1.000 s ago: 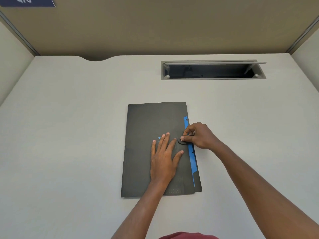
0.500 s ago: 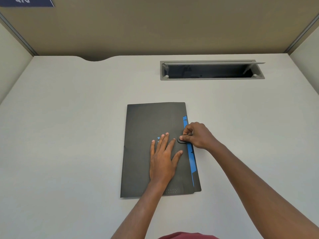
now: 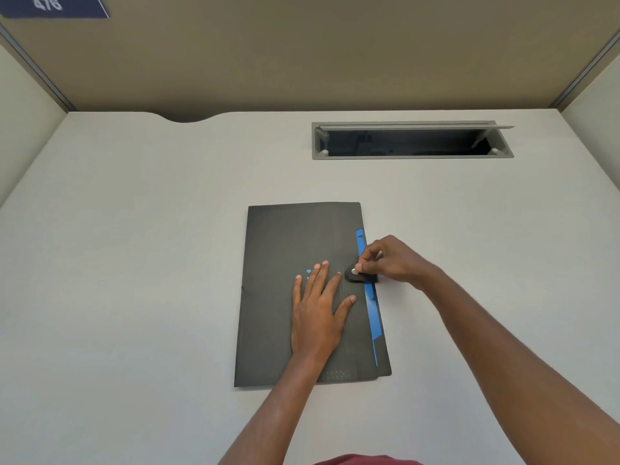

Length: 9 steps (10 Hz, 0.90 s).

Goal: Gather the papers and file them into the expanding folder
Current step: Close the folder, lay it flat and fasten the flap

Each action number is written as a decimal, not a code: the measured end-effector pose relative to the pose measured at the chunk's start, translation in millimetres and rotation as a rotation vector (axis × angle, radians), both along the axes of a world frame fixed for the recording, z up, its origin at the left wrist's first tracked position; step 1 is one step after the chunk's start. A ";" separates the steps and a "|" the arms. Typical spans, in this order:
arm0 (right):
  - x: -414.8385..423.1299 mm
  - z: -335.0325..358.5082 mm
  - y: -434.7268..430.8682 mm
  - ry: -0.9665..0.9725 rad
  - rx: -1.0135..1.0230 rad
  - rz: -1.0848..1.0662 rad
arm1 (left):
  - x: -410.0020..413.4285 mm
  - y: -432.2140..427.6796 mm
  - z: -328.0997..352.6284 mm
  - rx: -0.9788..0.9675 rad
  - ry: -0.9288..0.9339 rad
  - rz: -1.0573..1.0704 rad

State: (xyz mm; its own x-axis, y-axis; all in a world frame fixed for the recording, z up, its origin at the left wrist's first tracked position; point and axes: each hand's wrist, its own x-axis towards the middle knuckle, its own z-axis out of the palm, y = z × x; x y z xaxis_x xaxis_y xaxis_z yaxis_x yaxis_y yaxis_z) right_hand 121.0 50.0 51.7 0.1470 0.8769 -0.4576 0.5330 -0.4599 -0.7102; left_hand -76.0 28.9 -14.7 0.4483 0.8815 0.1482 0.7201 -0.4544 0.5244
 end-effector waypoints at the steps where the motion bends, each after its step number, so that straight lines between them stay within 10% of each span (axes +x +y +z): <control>1: 7.0 1.3 -6.7 0.095 0.007 -0.025 | 0.2 -0.2 -0.7 -0.002 -0.005 0.001; 9: -19.0 -12.5 -6.9 -0.276 0.124 0.018 | 3.4 -3.3 -0.6 0.103 0.091 -0.081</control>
State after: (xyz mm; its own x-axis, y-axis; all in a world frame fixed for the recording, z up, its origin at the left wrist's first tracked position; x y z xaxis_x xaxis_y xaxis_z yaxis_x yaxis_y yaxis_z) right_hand 102.0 43.2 39.2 0.2345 0.9274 -0.2914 0.7210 -0.3670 -0.5877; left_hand -72.6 25.6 -15.3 0.5334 0.8240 0.1912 0.7213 -0.5611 0.4060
